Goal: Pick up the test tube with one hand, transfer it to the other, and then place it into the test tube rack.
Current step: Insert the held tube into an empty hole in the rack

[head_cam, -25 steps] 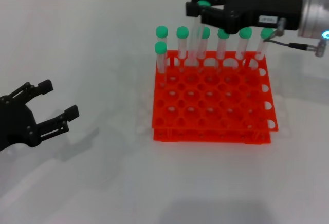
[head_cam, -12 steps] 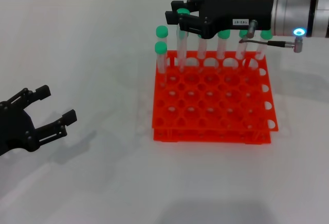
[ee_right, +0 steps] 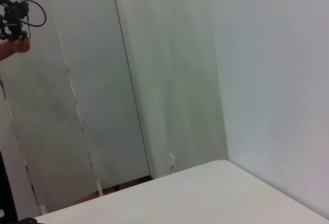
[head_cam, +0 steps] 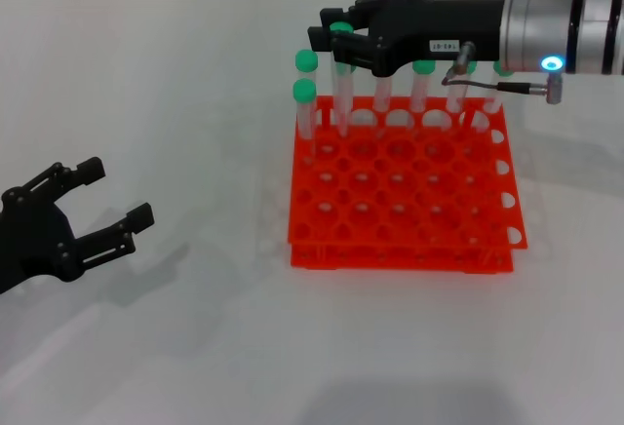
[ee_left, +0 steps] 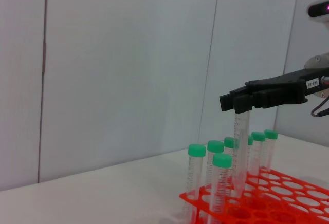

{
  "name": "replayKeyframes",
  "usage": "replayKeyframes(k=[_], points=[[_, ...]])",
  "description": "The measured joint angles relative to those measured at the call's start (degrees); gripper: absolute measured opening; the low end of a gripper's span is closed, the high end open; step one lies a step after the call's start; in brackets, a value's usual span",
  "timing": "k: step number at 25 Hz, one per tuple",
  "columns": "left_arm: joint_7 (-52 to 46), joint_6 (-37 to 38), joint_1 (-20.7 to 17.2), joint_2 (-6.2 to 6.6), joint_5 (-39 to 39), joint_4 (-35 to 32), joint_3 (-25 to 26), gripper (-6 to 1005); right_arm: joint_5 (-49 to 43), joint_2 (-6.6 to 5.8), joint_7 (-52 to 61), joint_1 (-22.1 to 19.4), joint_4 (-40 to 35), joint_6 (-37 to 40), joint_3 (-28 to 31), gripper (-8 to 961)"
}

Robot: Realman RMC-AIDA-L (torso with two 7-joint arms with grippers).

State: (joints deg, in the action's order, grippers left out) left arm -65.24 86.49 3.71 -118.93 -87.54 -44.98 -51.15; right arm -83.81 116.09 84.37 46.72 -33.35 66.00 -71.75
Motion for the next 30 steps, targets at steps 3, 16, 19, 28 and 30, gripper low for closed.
replayKeyframes(k=[3, 16, 19, 28, 30], points=[[0.0, -0.3, 0.1, 0.01, -0.1, 0.0, 0.0, 894, 1.3, 0.09, 0.0, -0.1, 0.1, -1.3, -1.8, 251], [0.6, -1.4, 0.7, 0.02, -0.6, 0.1, 0.0, 893, 4.6, 0.10, -2.1, -1.1, 1.0, -4.1, -4.5, 251], [0.6, -1.5, 1.0, 0.01, -0.8, 0.1, 0.0, 893, 5.9, 0.10, -3.4, -1.2, 2.0, -4.5, -5.1, 252], [0.5, -2.2, 1.6, 0.01, -1.4, 0.1, 0.0, 893, 8.8, 0.09, -5.6, -1.1, 4.8, -4.6, -6.2, 252], [0.4, -2.3, 1.8, -0.02, -1.7, 0.1, 0.0, 893, 9.1, 0.10, -5.6, -1.1, 5.2, -4.6, -6.3, 252]])
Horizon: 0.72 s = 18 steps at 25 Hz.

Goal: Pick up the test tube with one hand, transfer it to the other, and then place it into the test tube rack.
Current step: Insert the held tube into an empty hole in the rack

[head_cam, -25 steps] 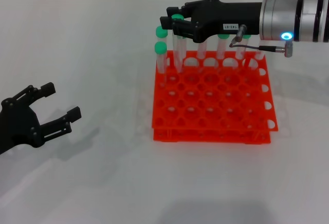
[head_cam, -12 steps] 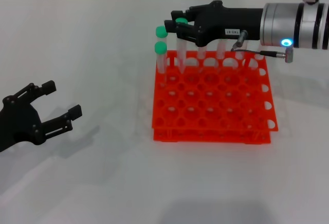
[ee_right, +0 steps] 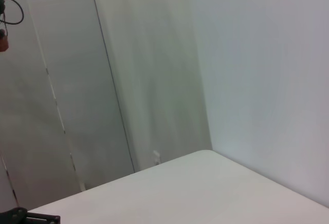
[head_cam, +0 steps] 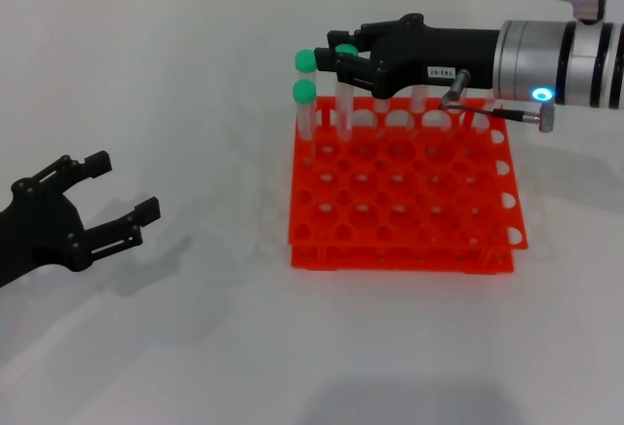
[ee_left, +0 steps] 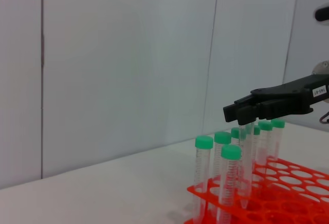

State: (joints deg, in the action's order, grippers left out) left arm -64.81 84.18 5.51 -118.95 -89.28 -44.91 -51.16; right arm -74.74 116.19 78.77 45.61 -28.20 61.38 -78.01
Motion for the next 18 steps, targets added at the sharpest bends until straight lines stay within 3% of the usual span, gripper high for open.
replayKeyframes(k=[10, 18], points=[[-0.2, -0.6, 1.0, -0.04, -0.4, 0.4, 0.0, 892, 2.9, 0.00, -2.9, -0.8, 2.2, -0.7, -0.2, 250], [-0.2, -1.3, 1.3, 0.03, -0.4, 0.6, 0.0, 888, 7.5, 0.00, -6.6, -2.1, 2.4, -0.9, -3.6, 271]])
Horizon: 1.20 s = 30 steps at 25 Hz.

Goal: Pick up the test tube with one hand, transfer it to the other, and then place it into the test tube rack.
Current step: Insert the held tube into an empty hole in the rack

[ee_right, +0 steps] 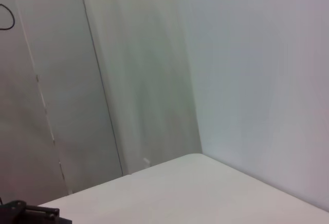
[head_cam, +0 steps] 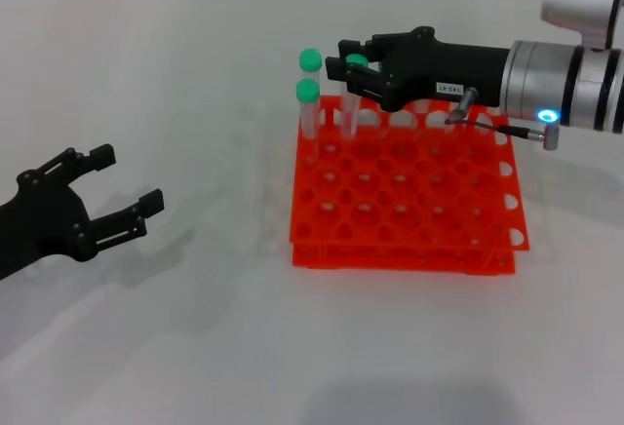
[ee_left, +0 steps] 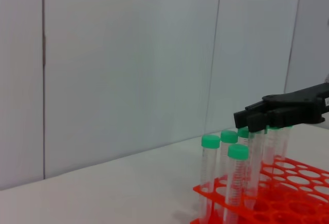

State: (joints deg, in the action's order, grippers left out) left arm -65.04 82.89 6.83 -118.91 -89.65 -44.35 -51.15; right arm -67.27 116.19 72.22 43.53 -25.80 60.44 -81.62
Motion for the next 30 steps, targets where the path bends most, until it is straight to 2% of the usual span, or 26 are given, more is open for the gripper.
replayKeyframes(k=[30], points=[[-0.3, -0.4, 1.3, -0.17, -0.8, 0.1, 0.0, 887, 0.0, 0.00, -0.9, -0.1, 0.0, -1.0, -2.4, 359]])
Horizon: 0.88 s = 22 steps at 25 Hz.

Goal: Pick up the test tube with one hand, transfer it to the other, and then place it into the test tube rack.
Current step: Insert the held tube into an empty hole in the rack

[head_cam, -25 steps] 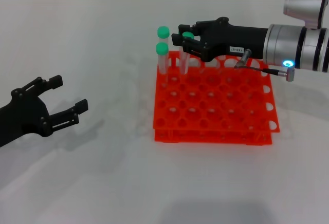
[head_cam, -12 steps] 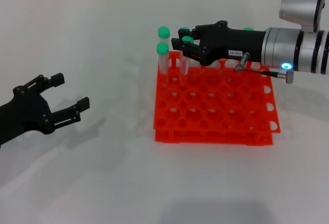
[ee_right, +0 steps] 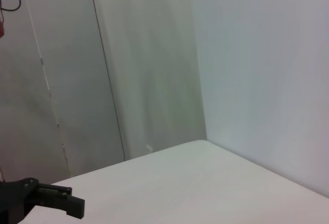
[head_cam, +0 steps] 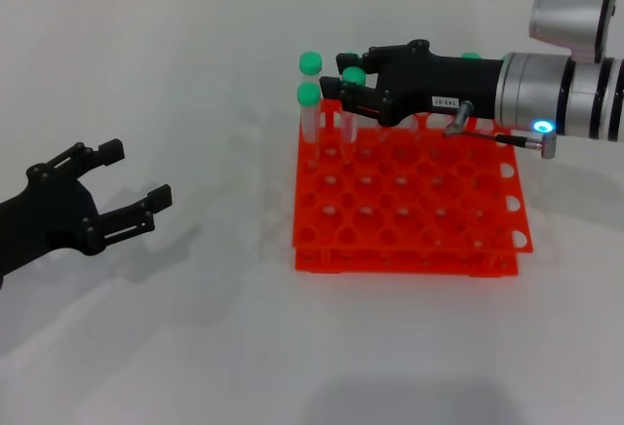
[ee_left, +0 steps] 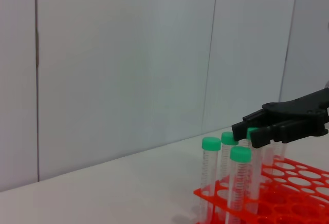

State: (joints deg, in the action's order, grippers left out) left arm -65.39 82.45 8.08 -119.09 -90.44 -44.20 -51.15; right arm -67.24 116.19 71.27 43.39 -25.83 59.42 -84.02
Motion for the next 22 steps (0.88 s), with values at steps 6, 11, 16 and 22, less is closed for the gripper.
replayKeyframes(k=[6, 11, 16, 22], points=[[-0.6, 0.2, 0.0, 0.10, -0.3, 0.0, 0.0, 887, 0.0, -0.02, 0.0, 0.0, -0.2, 0.4, 0.0, 446], [-0.7, 0.2, 0.0, 0.15, -0.5, 0.0, 0.0, 888, 0.0, -0.09, -0.1, 0.0, -0.3, 0.9, 0.2, 529], [-0.7, 0.2, 0.0, 0.18, -0.5, 0.0, 0.0, 888, 0.0, -0.51, 0.0, -2.2, -2.7, 2.9, 0.4, 564], [-0.9, 0.3, -0.3, 0.23, -0.5, -0.1, 0.0, 890, -0.5, -1.94, 0.2, -11.3, -11.8, 5.8, 0.5, 590]])
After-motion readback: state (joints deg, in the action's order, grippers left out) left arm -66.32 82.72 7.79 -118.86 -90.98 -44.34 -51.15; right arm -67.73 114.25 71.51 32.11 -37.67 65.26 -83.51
